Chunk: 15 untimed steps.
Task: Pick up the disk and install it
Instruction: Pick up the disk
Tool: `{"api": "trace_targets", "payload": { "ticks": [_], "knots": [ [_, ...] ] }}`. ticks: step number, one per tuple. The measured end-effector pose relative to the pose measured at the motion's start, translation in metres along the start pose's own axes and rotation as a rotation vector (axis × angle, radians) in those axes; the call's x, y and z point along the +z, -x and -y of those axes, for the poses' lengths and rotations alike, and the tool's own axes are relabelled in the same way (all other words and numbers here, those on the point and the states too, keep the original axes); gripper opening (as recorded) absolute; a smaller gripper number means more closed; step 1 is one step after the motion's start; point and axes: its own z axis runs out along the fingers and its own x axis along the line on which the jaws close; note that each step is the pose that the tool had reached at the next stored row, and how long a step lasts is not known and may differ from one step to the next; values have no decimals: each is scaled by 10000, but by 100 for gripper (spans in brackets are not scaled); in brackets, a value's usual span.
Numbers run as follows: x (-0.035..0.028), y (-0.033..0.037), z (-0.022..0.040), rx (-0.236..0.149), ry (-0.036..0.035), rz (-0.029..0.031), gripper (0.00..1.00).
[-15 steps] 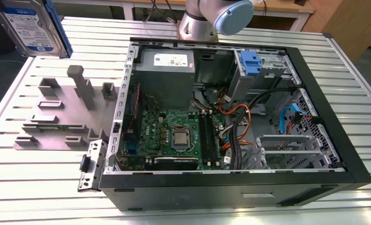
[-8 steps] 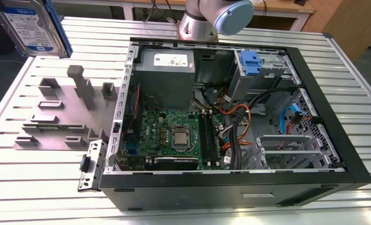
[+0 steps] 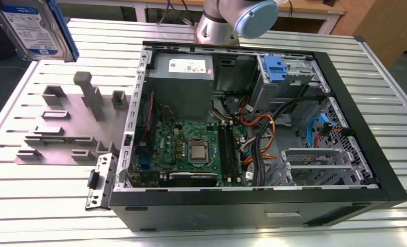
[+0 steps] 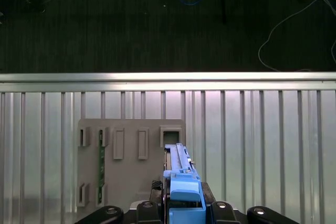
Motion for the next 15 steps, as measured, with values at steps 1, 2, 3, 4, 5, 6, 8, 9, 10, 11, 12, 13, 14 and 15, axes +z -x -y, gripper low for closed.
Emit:
{"api": "trace_targets", "payload": {
  "ticks": [1,2,3,4,5,6,8,9,10,11,12,13,14,15],
  "knots": [
    [-4,0,0,0,-1,0,36],
    [-10,0,0,0,0,0,36],
    [-14,1,0,0,0,0,36],
    [-18,1,0,0,0,0,36],
    [-21,1,0,0,0,0,36],
    [-23,1,0,0,-1,0,36],
    [-31,1,0,0,1,-1,36],
    [-36,1,0,0,1,0,36],
    [-40,1,0,0,1,0,36],
    [-45,1,-1,0,0,0,36],
    [-51,2,-1,0,1,-1,36],
    [-56,2,-1,0,1,0,36],
    [-62,2,-1,0,0,0,36],
    [-68,2,-1,0,1,0,36]
  ]
}}
